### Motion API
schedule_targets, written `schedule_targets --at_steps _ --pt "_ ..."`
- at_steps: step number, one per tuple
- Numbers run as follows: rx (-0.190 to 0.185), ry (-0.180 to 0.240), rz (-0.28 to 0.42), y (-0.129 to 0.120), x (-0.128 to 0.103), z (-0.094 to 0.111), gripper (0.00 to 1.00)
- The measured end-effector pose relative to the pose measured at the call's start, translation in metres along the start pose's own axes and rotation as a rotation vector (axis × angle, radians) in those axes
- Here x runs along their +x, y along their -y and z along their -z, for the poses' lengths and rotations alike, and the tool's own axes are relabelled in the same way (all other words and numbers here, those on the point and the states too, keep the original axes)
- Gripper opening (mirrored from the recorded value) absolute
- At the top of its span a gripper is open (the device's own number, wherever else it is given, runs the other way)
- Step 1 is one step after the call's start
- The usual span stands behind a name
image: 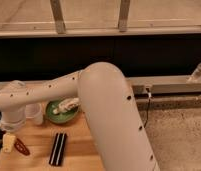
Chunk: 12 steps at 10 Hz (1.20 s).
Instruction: Drag the pepper across the table
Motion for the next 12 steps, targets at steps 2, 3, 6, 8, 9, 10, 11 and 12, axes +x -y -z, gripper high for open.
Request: schedule_targets --at_steps 2,3,6,8,9,10,11,12 --pt "-0.027 -0.001 0.005 0.001 -0.002 -0.018 0.8" --pt "-0.034 -0.003 0.004 0.001 -0.003 -0.021 0.8" --pt "-0.06 -0.02 -0.014 0.0 -0.001 -0.037 0.8" --pt "-0.01 -0.039 -0.051 -0.001 -0.002 -0.043 0.8" --pt "0.071 -0.058 -0.075 -0.001 -0.004 -0.046 0.8" --pt "0.115 -0.066 -0.083 -0.002 -0.006 -0.048 0.8" --pt "0.134 -0.067 -0.091 -0.002 -0.009 -0.05 0.8" --pt "0.142 -0.056 -0.099 0.0 -0.009 -0.054 0.8"
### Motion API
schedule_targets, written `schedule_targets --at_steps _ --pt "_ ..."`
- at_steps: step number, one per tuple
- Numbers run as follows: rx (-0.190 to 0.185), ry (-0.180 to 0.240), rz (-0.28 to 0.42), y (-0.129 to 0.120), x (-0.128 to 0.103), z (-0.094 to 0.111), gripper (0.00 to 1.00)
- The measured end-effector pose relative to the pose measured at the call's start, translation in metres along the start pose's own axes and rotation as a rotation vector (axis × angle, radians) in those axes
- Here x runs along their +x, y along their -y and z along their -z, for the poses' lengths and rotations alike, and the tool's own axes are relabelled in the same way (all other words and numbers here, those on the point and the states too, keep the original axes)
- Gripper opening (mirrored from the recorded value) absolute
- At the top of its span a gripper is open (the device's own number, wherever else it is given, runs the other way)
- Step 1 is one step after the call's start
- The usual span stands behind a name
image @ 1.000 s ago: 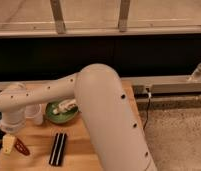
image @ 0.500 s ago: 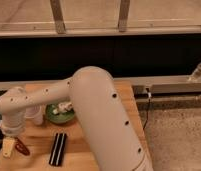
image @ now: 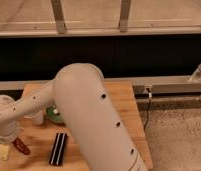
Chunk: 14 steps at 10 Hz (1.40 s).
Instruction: Drag the pepper across the table
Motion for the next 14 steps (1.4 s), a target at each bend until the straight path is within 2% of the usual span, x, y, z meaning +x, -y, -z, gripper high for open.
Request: schedule_targets --at_steps 3,6,12,13,14 --pt "-0.029 0.031 -0.018 0.006 0.001 -0.013 0.8" --pt "-0.059 0.045 -0.017 0.013 -0.001 -0.026 0.8" --pt "-0.063 0.062 -0.031 0.032 0.004 -0.05 0.8" --pt "-0.068 0.065 -0.036 0.032 0.005 -0.054 0.78" --pt "-0.072 0.066 -0.044 0.031 0.006 -0.056 0.71"
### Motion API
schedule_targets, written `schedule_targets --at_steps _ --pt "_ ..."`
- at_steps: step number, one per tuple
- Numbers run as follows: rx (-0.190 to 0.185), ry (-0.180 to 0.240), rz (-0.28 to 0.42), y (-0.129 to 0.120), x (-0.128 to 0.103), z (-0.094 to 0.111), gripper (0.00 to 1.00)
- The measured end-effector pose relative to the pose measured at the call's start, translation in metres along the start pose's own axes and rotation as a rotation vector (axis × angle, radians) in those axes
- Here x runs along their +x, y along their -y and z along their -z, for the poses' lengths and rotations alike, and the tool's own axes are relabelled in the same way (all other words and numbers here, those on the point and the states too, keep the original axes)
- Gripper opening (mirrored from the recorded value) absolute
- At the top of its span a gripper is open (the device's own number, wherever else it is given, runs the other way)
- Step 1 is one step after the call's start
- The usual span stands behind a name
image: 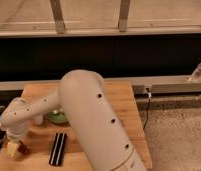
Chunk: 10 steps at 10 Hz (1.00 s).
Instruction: Drag the pepper across the table
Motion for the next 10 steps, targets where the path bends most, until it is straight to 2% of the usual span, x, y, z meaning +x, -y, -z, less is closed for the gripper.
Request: schedule_targets --at_steps 1,5,7,9,10 --pt "0.002 0.002 -0.003 0.001 0.001 -0.001 0.63" --pt "0.001 0.0 -0.01 0.002 0.003 0.002 0.21" --pt "0.001 -0.002 -0.008 0.001 0.004 0.003 0.14" --pt "0.011 0.0 -0.008 0.0 0.006 0.005 0.14" --pt "0.009 0.031 -0.011 0.001 0.004 0.011 0.14"
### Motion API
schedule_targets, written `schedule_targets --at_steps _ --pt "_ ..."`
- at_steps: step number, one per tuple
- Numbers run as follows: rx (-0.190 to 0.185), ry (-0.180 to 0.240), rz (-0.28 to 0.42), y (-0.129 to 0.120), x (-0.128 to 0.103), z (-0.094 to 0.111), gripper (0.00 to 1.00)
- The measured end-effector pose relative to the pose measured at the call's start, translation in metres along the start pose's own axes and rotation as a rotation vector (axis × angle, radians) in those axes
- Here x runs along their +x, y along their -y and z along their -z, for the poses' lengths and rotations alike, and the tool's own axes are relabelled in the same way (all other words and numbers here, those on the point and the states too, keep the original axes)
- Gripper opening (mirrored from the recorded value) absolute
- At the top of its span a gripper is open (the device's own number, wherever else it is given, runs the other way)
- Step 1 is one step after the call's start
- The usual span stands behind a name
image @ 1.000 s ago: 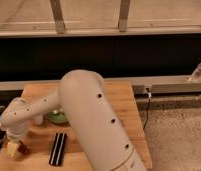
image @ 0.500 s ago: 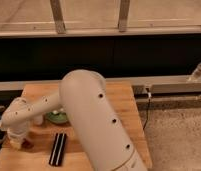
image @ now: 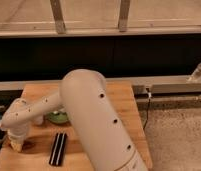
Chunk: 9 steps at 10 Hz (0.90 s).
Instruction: Drag the pepper across the table
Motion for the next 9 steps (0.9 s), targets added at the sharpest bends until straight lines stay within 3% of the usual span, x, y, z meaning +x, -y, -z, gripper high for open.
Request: schedule_targets --at_steps 1,3,4,6,9 --pt "-0.002 0.03 0.003 0.004 -0.001 0.008 0.14" --pt "0.004 0.097 0.023 0.012 -0.005 0.044 0.14" --pt "0.01 0.107 0.032 0.016 -0.006 0.055 0.14" --pt "0.012 0.085 0.033 0.027 -0.002 0.074 0.14" --pt "-0.007 -0.007 0.011 0.034 0.014 0.061 0.14"
